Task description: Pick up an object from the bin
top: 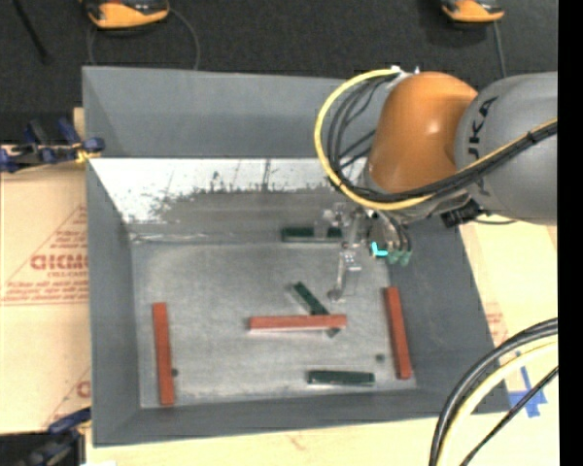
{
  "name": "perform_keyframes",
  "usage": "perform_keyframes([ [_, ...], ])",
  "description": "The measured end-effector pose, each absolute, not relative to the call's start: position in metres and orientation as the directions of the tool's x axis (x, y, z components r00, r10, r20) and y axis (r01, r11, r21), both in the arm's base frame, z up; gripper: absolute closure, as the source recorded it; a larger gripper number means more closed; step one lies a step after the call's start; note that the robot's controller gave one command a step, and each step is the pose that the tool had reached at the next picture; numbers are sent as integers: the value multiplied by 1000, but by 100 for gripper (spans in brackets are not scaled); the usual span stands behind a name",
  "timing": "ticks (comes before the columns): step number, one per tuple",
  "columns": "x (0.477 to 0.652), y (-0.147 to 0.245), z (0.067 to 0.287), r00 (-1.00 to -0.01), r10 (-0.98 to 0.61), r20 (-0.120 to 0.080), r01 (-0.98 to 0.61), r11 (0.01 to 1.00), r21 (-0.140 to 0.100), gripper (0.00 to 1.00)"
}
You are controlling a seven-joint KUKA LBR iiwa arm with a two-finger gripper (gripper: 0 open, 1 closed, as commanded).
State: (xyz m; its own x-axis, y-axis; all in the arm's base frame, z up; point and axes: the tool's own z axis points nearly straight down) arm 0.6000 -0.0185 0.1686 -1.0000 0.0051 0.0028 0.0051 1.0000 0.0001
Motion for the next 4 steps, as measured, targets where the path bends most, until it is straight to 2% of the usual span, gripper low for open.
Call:
perform_keyframes([
  [1, 602, -19, 173, -1000, 5, -5, 5, 1000, -1, 100],
  [2, 602, -19, 173, -1000, 4, -5, 4, 1000, -1, 0],
  [3, 553, 14, 70, -999, -46, 6, -46, 999, 1, 0],
  [4, 557, 12, 74, -999, -45, -3, -45, 999, 0, 100],
])
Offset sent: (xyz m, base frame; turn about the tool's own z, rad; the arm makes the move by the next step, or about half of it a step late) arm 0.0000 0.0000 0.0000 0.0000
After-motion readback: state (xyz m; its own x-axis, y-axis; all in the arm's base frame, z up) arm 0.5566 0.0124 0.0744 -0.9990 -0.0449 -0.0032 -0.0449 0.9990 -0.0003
